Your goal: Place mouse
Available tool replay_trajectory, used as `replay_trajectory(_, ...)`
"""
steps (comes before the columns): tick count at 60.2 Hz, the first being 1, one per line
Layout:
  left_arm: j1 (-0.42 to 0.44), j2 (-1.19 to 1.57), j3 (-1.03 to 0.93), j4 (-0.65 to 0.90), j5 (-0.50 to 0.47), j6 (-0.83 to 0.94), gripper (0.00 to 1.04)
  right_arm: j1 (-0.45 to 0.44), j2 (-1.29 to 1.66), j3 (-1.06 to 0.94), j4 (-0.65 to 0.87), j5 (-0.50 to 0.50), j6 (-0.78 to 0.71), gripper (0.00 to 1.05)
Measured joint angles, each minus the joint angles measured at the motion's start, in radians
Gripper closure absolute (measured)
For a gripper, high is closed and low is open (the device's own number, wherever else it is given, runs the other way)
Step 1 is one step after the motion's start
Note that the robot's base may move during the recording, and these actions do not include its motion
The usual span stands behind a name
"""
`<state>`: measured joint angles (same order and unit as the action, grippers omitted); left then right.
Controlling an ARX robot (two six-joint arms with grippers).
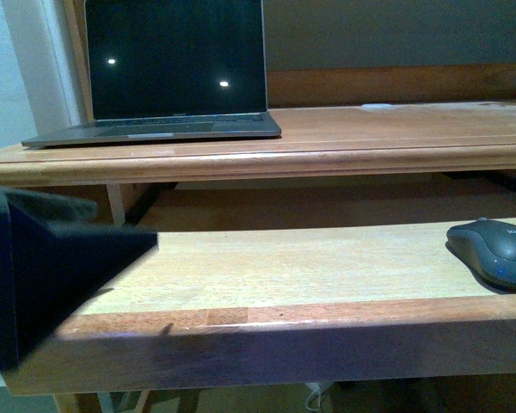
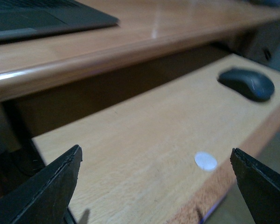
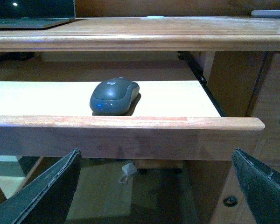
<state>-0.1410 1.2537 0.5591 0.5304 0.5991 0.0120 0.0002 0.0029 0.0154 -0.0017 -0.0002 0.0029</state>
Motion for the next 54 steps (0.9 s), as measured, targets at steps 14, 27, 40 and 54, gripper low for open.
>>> replay_trajectory(14, -0.049, -0.404, -0.187, -0.225, -0.389, -0.232, 0.08, 0.0, 0.0, 0.0, 0.0, 0.0, 0.0, 0.07)
replay_trajectory(27, -0.077, -0.875, -0.374, -0.33, -0.811, -0.055, 0.49, 0.01, 0.034, 0.027, -0.072, 0.016, 0.061, 0.07)
replay_trajectory(40, -0.008, -0.943, -0.437, -0.345, -0.737, -0.03, 0.84, 0.089, 0.436, 0.227, 0.237, 0.101, 0.114, 0.07)
replay_trajectory(54, 0.133, -1.014, -0.48, -0.369, -0.604, -0.023, 1.02, 0.299, 0.889, 0.496, 0.32, 0.192, 0.063, 0.07)
